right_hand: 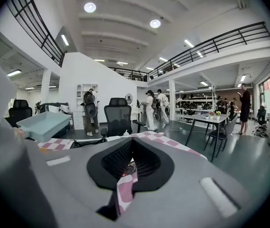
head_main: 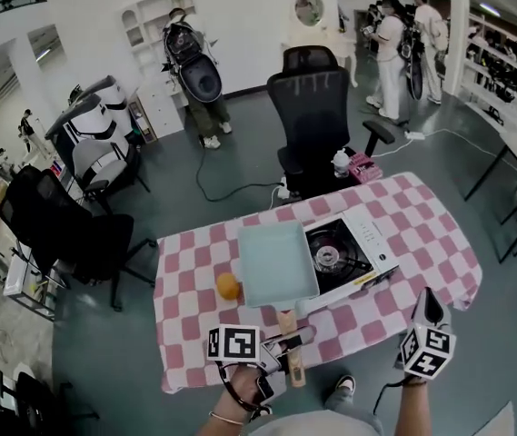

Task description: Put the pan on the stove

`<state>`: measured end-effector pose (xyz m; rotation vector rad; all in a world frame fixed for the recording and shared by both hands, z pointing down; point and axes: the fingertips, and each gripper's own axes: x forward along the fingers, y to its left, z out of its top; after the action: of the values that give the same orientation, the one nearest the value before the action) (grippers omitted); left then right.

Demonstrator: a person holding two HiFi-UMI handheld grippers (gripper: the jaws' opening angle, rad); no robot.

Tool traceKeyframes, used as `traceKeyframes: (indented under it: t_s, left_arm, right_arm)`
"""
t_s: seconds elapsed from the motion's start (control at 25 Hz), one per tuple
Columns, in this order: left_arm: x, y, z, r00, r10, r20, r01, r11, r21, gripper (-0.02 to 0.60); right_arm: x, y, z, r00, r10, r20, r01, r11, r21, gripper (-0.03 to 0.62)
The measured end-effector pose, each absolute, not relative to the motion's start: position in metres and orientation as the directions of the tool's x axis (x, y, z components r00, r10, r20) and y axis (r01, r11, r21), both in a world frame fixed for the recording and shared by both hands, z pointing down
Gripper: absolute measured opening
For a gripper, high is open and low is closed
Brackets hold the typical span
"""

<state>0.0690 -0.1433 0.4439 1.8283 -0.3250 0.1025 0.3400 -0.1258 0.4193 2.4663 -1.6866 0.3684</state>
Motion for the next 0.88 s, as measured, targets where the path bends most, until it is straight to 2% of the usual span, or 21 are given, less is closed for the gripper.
traceKeyframes:
  t_s: [0.36, 0.52, 0.68, 0.88]
  left_arm:
    - [0.127, -0.159, 0.439, 0.917, -0.315, 0.246, -0.314, -0.188, 0.93, 0.107]
    - [0.14, -0.165, 0.441, 0.907, -0.34, 0.248, -0.321, -0.177, 0.931, 0.107]
    - [0.144, -0.173, 0.445, 0.905, -0.347, 0.245, -0.321, -0.179, 0.93, 0.107]
    - [0.141, -0.183, 0.447, 0.892, -0.366, 0.266, -0.347, -0.177, 0.921, 0.107]
  right_arm:
    - [0.408, -0.18, 0.419, 0.215, -0.935, 0.283, -0.972, -0.232, -0.026, 0.009]
    - [0.43, -0.198, 0.431, 0.207, -0.931, 0.301, -0.973, -0.229, -0.039, 0.009]
    - [0.437, -0.215, 0.437, 0.211, -0.928, 0.306, -0.969, -0.239, -0.057, 0.009]
    - [0.423, -0.237, 0.433, 0.164, -0.938, 0.305, -0.983, -0.181, -0.029, 0.009]
